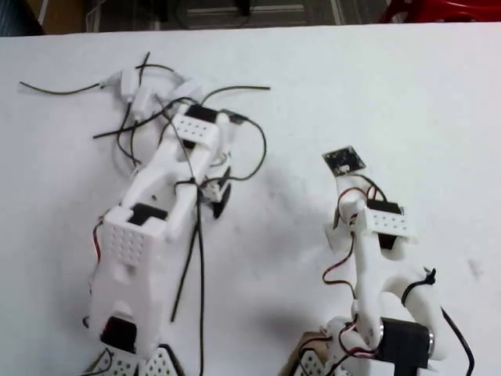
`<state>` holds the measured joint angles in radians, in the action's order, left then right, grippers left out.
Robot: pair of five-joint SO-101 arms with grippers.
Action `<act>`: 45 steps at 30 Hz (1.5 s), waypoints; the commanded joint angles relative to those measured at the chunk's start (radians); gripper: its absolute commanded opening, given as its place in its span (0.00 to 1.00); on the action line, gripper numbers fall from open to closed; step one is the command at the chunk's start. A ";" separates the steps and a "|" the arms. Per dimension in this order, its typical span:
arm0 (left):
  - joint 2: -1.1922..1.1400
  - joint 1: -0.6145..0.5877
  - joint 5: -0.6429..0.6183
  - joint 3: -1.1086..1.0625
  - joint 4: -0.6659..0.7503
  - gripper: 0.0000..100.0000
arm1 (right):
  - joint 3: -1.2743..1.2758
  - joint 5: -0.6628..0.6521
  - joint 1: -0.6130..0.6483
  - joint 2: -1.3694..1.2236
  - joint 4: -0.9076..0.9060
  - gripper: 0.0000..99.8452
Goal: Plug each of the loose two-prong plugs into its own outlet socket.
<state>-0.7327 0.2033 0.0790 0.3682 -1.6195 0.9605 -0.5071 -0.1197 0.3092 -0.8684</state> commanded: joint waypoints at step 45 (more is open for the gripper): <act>-0.440 -0.326 0.253 1.297 0.049 0.30 | 0.020 -0.006 -0.010 0.027 0.002 0.02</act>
<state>-1.2681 -0.1143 0.3276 1.6111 -1.5305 0.9759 -0.5071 -0.1197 0.3092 -0.8684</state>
